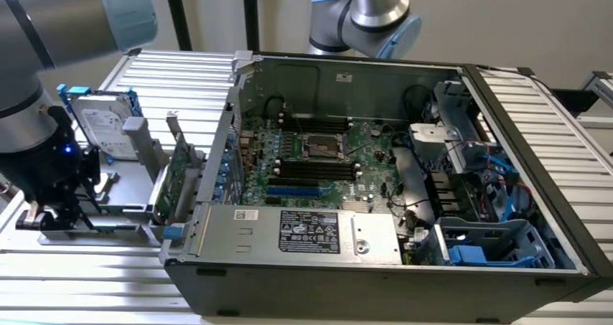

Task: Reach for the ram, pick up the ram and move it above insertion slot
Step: 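Pick up the ram and move it above insertion slot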

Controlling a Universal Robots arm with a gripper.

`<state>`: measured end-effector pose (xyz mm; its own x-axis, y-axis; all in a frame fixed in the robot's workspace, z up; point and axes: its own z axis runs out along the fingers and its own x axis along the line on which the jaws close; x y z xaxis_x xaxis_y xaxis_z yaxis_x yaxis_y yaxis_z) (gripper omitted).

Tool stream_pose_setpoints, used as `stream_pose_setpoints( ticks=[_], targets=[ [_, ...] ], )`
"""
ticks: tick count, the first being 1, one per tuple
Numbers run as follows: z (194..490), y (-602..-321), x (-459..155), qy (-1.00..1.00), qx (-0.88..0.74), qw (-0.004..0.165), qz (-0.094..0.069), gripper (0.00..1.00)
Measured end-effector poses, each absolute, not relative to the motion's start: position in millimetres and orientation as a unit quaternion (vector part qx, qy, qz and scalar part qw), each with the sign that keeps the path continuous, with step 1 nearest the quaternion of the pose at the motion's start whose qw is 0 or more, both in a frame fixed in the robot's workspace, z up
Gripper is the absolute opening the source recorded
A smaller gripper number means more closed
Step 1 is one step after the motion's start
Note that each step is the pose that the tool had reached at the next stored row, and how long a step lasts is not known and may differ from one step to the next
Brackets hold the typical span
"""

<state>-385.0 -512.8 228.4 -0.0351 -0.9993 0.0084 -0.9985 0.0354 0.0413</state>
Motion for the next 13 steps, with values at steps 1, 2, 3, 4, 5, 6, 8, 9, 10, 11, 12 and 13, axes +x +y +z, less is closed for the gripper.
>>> stream_pose_setpoints(
  ticks=[1,2,3,4,5,6,8,9,10,11,12,13],
  targets=[
    [227,-513,-385,-0.718,0.696,0.017,-0.012,0.33],
    [227,-513,-385,-0.716,0.698,0.017,-0.012,0.33],
    [226,-513,-385,-0.715,0.699,0.017,-0.012,0.33],
    [225,-513,-386,-0.713,0.7,0.017,-0.012,0.33],
    [224,-513,-386,-0.712,0.702,0.017,-0.012,0.33],
    [223,-513,-386,-0.711,0.703,0.017,-0.012,0.33],
    [221,-513,-386,-0.709,0.705,0.017,-0.012,0.33],
    [220,-513,-386,-0.708,0.706,0.017,-0.012,0.33],
    [219,-513,-387,-0.707,0.707,0.017,-0.012,0.33],
    [218,-513,-387,-0.706,0.707,0.017,-0.012,0.33],
    [217,-513,-387,-0.706,0.708,0.017,-0.012,0.33],
    [217,-513,-387,-0.705,0.709,0.017,-0.012,0.33]
  ],
)
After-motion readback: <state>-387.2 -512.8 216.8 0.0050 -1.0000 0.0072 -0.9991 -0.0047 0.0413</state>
